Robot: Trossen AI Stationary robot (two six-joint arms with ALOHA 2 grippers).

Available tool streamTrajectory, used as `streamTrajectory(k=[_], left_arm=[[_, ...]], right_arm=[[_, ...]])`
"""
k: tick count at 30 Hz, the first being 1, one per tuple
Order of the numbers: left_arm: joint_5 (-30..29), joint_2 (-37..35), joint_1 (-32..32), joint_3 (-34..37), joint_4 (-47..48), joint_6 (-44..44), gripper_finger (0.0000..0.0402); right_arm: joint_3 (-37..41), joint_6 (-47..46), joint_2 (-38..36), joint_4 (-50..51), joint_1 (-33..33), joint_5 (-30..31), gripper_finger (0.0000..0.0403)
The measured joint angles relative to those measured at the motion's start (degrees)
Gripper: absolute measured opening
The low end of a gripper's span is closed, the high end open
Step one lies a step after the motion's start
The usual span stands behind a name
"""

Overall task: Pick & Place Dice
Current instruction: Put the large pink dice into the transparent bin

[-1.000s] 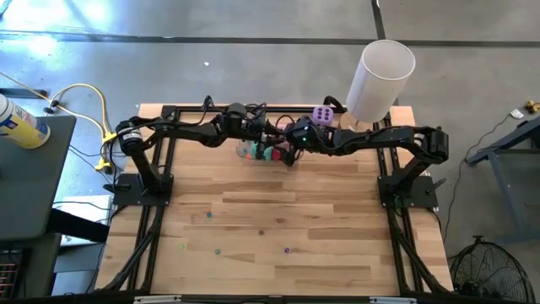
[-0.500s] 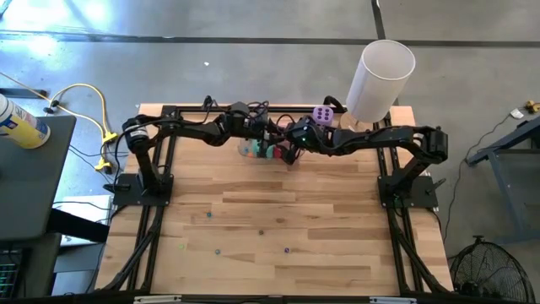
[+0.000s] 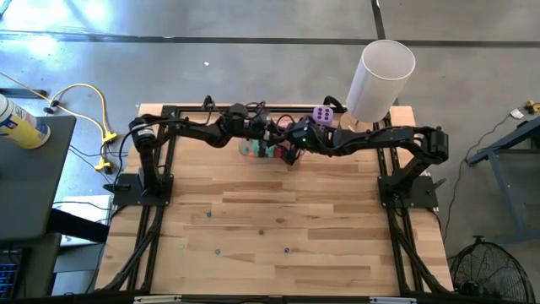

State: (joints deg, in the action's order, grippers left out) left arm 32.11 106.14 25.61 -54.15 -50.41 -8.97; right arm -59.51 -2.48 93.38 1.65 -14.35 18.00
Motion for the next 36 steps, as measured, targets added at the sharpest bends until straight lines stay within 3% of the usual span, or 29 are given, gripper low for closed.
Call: streamTrajectory(k=[6, 13, 36], left_arm=[[0.06, -0.01, -0.32, -0.07, -0.41, 1.47, 0.0142], [-4.99, -0.27, -1.33, -0.21, 6.32, 8.19, 0.0142], [-7.83, -0.34, -1.51, -0.20, 10.37, 8.86, 0.0142]], right_arm=[[-0.03, -0.31, 0.09, -0.51, 0.02, -0.35, 0.0396], [-0.02, -1.50, 0.28, -2.33, -0.02, -3.36, 0.0396], [-0.02, 1.96, -0.16, -4.38, 0.82, -2.76, 0.0396]])
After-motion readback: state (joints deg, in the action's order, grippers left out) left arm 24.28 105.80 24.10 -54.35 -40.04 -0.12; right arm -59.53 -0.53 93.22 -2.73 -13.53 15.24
